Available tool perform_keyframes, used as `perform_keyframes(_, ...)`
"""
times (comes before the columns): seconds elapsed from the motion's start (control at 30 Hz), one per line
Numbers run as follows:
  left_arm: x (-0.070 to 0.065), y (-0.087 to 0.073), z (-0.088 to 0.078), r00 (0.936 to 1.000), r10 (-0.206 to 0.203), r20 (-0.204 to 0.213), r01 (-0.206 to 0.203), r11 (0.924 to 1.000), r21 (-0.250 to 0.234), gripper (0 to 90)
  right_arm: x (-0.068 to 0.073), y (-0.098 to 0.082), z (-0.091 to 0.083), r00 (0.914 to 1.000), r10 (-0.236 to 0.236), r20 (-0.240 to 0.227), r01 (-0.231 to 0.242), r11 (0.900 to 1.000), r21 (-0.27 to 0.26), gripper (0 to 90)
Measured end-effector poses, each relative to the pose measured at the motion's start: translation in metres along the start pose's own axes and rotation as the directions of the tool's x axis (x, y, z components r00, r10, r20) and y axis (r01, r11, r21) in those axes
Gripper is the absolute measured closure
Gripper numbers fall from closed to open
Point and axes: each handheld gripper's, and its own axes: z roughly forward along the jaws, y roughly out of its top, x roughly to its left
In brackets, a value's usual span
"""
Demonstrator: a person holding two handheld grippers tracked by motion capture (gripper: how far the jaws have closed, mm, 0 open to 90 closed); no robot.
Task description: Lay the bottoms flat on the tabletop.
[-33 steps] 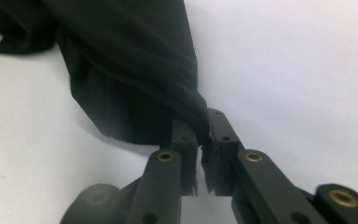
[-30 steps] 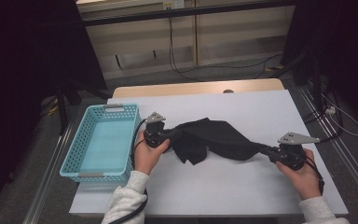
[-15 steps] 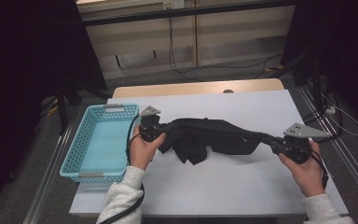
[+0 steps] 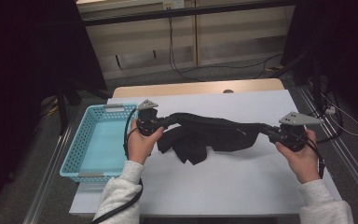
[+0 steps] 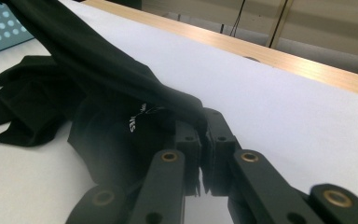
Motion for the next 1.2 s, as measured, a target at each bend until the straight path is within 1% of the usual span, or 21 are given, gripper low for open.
perform_keyframes(0.03,0.0,0.0,0.0,1.0,0.0,0.0,0.0,1.0,0.0,85.9,0.0,0.0,0.0,1.0,0.0,0.0,0.0,1.0,0.0,86.8)
perform_keyframes(0.13,0.002,0.006,-0.001,0.9999,-0.009,-0.006,0.009,0.9999,-0.008,86.0,-0.005,0.006,0.002,0.9997,0.023,0.004,-0.022,1.0,-0.012,86.8)
perform_keyframes(0.2,0.004,0.014,-0.001,0.9998,-0.011,-0.014,0.01,0.9999,-0.013,86.0,-0.011,0.015,0.003,0.9992,0.04,0.002,-0.04,0.999,-0.028,86.8)
perform_keyframes(0.23,0.004,0.014,-0.001,0.9998,-0.011,-0.014,0.01,0.9999,-0.013,86.0,-0.011,0.015,0.003,0.9992,0.04,0.002,-0.04,0.999,-0.028,86.8)
perform_keyframes(0.27,0.005,0.018,0.001,0.9997,-0.01,-0.022,0.01,0.9999,-0.014,86.0,-0.013,0.023,0.005,0.9992,0.038,0.007,-0.038,0.999,-0.027,86.9)
perform_keyframes(0.3,0.005,0.018,0.001,0.9997,-0.01,-0.022,0.01,0.9999,-0.014,86.0,-0.013,0.023,0.005,0.9992,0.038,0.007,-0.038,0.999,-0.027,86.9)
perform_keyframes(0.37,0.008,0.023,0.004,0.9996,-0.019,-0.022,0.019,0.9997,-0.013,86.0,-0.016,0.031,0.011,0.9995,0.025,0.017,-0.025,1.0,-0.014,86.8)
perform_keyframes(0.43,0.009,0.024,0.005,0.9993,-0.026,-0.025,0.026,0.9996,-0.013,86.0,-0.017,0.032,0.014,0.9995,0.028,0.017,-0.028,1.0,-0.009,86.8)
perform_keyframes(0.47,0.012,0.025,0.006,0.999,-0.04,-0.021,0.039,0.9991,-0.013,86.0,-0.019,0.034,0.018,0.999,0.041,0.016,-0.041,0.999,-0.002,86.8)
perform_keyframes(0.6,0.015,0.024,0.01,0.9985,-0.047,-0.026,0.047,0.9989,-0.002,86.0,-0.02,0.032,0.026,0.9992,0.036,0.019,-0.036,0.999,0.021,86.8)
perform_keyframes(0.67,0.018,0.025,0.011,0.998,-0.056,-0.029,0.056,0.9984,0.0,86.0,-0.021,0.031,0.029,0.999,0.042,0.012,-0.043,0.999,0.023,86.8)
perform_keyframes(0.77,0.021,0.027,0.012,0.9979,-0.057,-0.031,0.057,0.9983,0.006,86.0,-0.023,0.031,0.033,0.999,0.045,0.006,-0.045,0.999,0.027,86.8)
perform_keyframes(0.8,0.023,0.03,0.014,0.9976,-0.062,-0.032,0.062,0.9979,0.015,86.0,-0.025,0.033,0.037,0.9991,0.043,0.008,-0.043,0.998,0.038,86.7)
perform_keyframes(0.97,0.029,0.035,0.021,0.9969,-0.071,-0.034,0.072,0.9968,0.033,86.0,-0.03,0.04,0.045,0.9992,0.041,0.002,-0.041,0.998,0.046,86.6)
perform_keyframes(1.0,0.032,0.04,0.024,0.9964,-0.076,-0.039,0.077,0.9964,0.034,86.0,-0.033,0.045,0.052,0.9991,0.043,0.001,-0.043,0.998,0.049,86.7)
perform_keyframes(1.03,0.032,0.04,0.024,0.9964,-0.076,-0.039,0.077,0.9964,0.034,86.0,-0.033,0.045,0.052,0.9991,0.043,0.001,-0.043,0.998,0.049,86.7)
perform_keyframes(1.07,0.037,0.048,0.029,0.9966,-0.069,-0.044,0.071,0.9966,0.04,86.0,-0.038,0.05,0.061,0.9986,0.052,0.005,-0.052,0.996,0.067,87.0)
perform_keyframes(1.1,0.037,0.048,0.029,0.9966,-0.069,-0.044,0.071,0.9966,0.04,86.0,-0.038,0.05,0.061,0.9986,0.052,0.005,-0.052,0.996,0.067,87.0)
perform_keyframes(1.13,0.041,0.062,0.034,0.9965,-0.06,-0.058,0.062,0.9975,0.034,86.1,-0.046,0.06,0.076,0.9968,0.074,0.031,-0.076,0.994,0.076,87.2)
perform_keyframes(1.17,0.041,0.062,0.034,0.9965,-0.06,-0.058,0.062,0.9975,0.034,86.1,-0.046,0.06,0.076,0.9968,0.074,0.031,-0.076,0.994,0.076,87.2)
perform_keyframes(1.2,0.046,0.078,0.037,0.9943,-0.06,-0.089,0.059,0.9982,-0.008,86.0,-0.055,0.076,0.089,0.9905,0.11,0.083,-0.114,0.993,0.041,87.1)
